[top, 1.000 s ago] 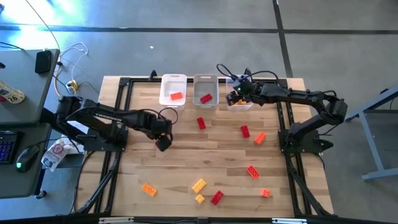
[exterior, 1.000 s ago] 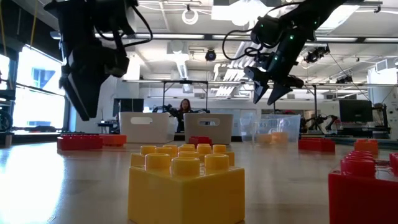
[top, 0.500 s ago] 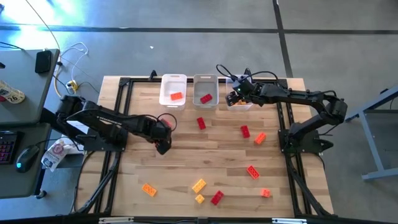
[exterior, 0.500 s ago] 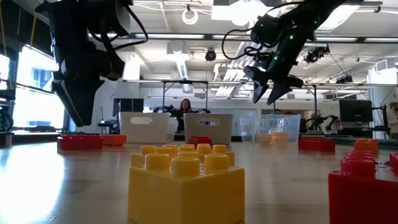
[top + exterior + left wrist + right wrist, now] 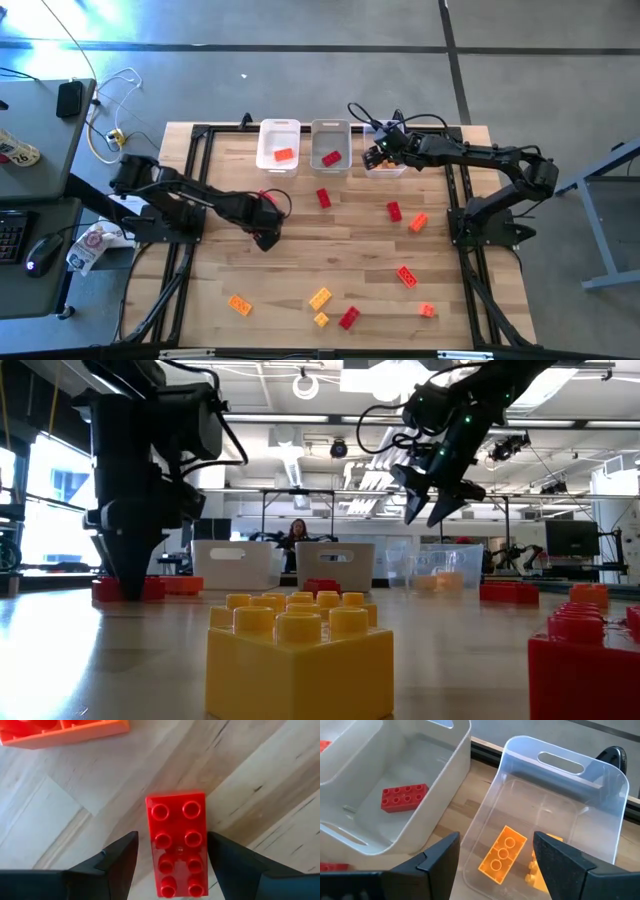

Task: Sort & place blocks by color
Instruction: Put the red game piece into the gray bin, then put the orange game piece into the white bin

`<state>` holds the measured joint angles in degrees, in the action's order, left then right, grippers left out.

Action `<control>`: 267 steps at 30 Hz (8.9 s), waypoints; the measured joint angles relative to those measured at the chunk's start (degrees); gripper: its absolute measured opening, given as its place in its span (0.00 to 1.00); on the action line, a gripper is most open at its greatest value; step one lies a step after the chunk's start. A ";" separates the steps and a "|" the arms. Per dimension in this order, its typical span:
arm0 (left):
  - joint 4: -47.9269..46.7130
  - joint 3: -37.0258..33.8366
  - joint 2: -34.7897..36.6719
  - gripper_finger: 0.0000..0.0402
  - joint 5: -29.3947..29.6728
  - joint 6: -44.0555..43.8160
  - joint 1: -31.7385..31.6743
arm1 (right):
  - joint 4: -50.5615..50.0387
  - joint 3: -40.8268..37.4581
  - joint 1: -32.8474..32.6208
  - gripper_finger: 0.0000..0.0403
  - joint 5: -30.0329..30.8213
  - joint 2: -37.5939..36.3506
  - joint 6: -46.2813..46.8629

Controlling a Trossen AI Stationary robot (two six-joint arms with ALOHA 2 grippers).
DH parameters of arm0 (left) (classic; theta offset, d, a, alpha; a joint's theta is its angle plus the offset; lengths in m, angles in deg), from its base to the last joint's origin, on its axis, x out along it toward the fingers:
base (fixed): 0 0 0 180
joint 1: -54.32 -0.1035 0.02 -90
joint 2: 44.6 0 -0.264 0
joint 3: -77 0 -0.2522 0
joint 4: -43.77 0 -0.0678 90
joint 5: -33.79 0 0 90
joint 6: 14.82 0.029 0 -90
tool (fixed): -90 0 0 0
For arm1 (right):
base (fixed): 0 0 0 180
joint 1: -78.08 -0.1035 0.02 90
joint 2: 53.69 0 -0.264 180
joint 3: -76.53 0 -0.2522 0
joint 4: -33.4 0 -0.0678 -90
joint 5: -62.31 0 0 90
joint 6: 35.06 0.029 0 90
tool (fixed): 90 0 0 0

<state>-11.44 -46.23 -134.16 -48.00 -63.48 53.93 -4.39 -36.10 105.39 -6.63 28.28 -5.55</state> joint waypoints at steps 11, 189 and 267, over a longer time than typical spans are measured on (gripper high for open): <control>1.22 0.07 -0.48 0.27 0.22 7.68 0.16 | 1.90 0.00 0.00 0.60 0.02 0.02 -1.36; 45.56 25.92 -16.51 0.57 -16.39 47.34 -29.79 | -18.01 -0.01 -62.57 0.36 -31.63 16.85 66.09; 45.80 25.88 -12.75 0.57 -36.26 53.17 -19.82 | 5.44 -0.07 -25.46 0.27 -21.83 -3.67 -12.38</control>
<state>34.36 -20.36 -146.90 -84.26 -10.31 34.12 1.05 -36.17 79.92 -28.46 24.61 -17.94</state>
